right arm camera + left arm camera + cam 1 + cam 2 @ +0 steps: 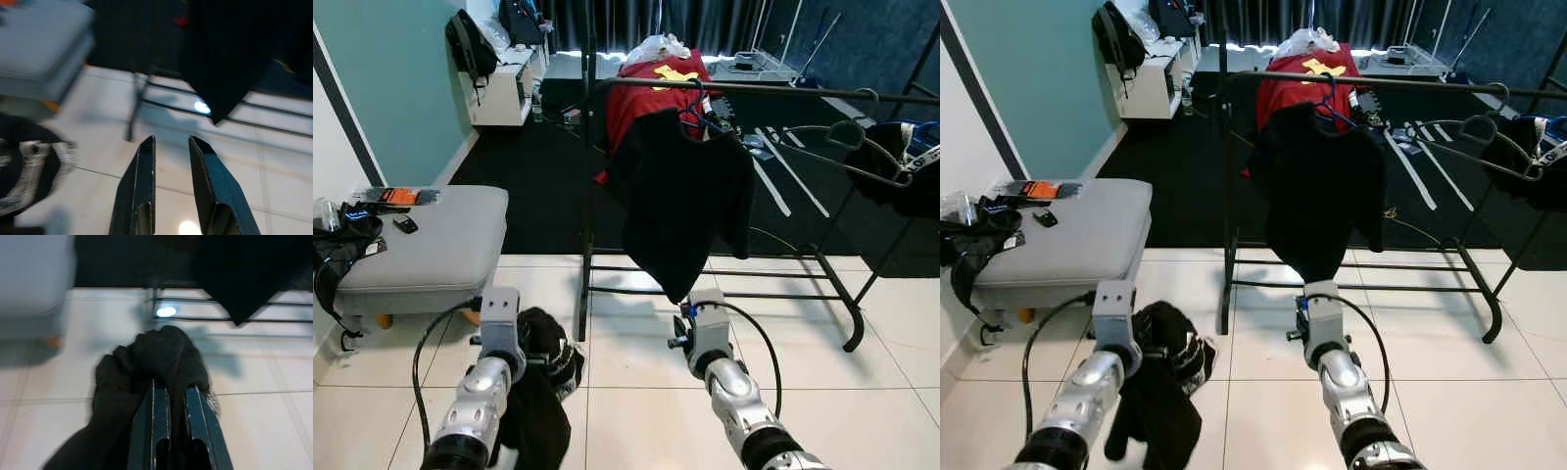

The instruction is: Hang hanger

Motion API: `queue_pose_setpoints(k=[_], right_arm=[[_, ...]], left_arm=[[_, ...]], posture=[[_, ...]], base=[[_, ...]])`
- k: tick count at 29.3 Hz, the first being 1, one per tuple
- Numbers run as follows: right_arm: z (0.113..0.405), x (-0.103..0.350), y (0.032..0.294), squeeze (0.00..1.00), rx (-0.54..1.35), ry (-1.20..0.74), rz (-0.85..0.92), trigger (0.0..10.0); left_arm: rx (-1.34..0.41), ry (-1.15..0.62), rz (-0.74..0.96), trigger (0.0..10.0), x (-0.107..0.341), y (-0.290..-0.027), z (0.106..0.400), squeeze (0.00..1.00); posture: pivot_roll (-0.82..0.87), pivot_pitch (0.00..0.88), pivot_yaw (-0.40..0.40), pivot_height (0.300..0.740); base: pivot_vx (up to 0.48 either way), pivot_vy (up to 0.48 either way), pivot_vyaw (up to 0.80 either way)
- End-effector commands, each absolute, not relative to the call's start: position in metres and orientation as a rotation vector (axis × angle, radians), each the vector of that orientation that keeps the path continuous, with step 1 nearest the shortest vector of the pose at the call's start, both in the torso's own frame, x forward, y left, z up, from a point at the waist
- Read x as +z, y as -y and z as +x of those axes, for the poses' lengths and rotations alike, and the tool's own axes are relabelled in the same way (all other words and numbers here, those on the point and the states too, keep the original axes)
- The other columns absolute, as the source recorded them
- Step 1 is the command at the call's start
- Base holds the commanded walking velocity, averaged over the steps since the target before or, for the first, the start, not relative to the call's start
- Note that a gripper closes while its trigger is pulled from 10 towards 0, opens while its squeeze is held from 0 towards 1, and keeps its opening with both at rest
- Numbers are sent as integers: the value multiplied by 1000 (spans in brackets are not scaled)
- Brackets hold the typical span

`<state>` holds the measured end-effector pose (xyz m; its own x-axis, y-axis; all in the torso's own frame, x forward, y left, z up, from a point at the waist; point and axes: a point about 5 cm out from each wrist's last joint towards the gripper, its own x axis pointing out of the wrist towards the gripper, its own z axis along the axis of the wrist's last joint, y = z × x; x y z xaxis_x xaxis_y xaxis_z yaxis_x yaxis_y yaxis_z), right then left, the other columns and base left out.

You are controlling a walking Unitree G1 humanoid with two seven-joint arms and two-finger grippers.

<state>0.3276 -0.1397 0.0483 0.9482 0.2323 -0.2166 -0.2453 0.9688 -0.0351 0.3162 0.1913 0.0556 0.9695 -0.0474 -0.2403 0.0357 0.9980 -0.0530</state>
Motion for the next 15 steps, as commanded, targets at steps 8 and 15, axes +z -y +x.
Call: queue_pose_setpoints(k=[8, 15], right_arm=[[328, 61, 145, 0, 418, -179, -78, 10000], [327, 86, 142, 0, 658, -95, -32, 10000]], left_arm=[[-193, -90, -71, 10000, 90, -207, 321, 0], [-390, -4, -77, 10000, 119, -200, 330, 0]], posture=[[-10, 1, 16, 740], [-8, 0, 12, 740]], base=[[0, 0, 0], [0, 0, 0]])
